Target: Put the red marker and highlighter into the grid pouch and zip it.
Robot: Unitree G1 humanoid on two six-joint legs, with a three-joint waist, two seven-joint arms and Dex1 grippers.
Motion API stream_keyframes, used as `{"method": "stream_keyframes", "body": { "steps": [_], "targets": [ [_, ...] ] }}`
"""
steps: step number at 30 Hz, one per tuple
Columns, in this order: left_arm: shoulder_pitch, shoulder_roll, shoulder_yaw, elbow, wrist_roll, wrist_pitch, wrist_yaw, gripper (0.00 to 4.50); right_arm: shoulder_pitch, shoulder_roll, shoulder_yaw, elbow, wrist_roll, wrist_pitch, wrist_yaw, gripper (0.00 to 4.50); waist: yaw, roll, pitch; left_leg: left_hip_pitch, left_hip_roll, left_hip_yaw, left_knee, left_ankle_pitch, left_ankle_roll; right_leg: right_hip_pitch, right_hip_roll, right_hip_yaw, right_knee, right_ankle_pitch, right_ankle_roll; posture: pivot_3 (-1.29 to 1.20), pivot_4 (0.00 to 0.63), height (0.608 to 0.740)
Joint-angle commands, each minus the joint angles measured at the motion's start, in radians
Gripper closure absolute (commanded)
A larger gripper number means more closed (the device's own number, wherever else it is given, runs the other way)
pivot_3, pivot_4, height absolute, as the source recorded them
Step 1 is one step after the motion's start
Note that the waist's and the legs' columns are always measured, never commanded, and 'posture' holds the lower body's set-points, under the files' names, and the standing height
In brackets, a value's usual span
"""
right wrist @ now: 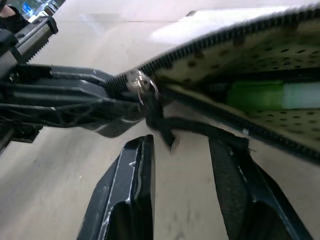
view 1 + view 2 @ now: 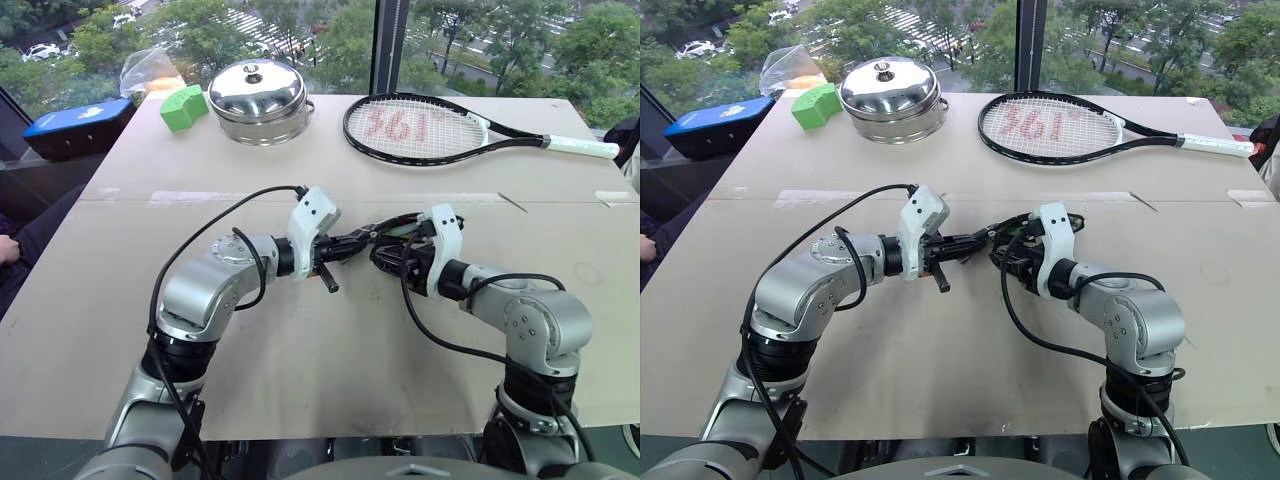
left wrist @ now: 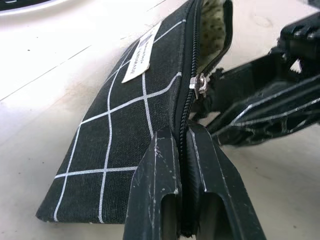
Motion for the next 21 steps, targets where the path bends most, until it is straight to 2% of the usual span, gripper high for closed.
{"method": "stream_keyframes", "body": {
  "steps": [1, 20, 21],
  "targets": [
    [-0.020, 0.012, 0.031, -0.046, -0.032, 0.009, -0.005, 4.50, 0.018, -0.012, -0.023, -0.077, 0.064, 0.006, 0.008, 2.75, 0.001, 0.000, 0.000, 0.000, 0.000, 0.000, 0.000, 0.000, 0.000, 0.000, 0.000, 0.000, 0.000, 0.000, 0.000, 0.00, 0.150, 0.740],
    [-0.014, 0.043, 0.011, -0.064, -0.056, 0.006, -0.011, 4.50, -0.033, 0.095, -0.047, 0.054, 0.118, -0.109, -0.132, 2.75, 0.000, 0.000, 0.000, -0.002, 0.000, 0.001, -0.001, 0.000, 0.000, -0.003, 0.000, 0.001, 0.000, 0.000, 0.000, 0.00, 0.150, 0.740],
    [-0.013, 0.043, 0.011, -0.065, -0.057, 0.006, -0.010, 4.50, -0.035, 0.099, -0.045, 0.060, 0.117, -0.117, -0.142, 2.97, 0.000, 0.000, 0.000, -0.002, 0.000, 0.001, -0.001, 0.000, 0.000, -0.003, 0.000, 0.001, 0.000, 0.000, 0.000, 0.00, 0.150, 0.740]
  ]
}}
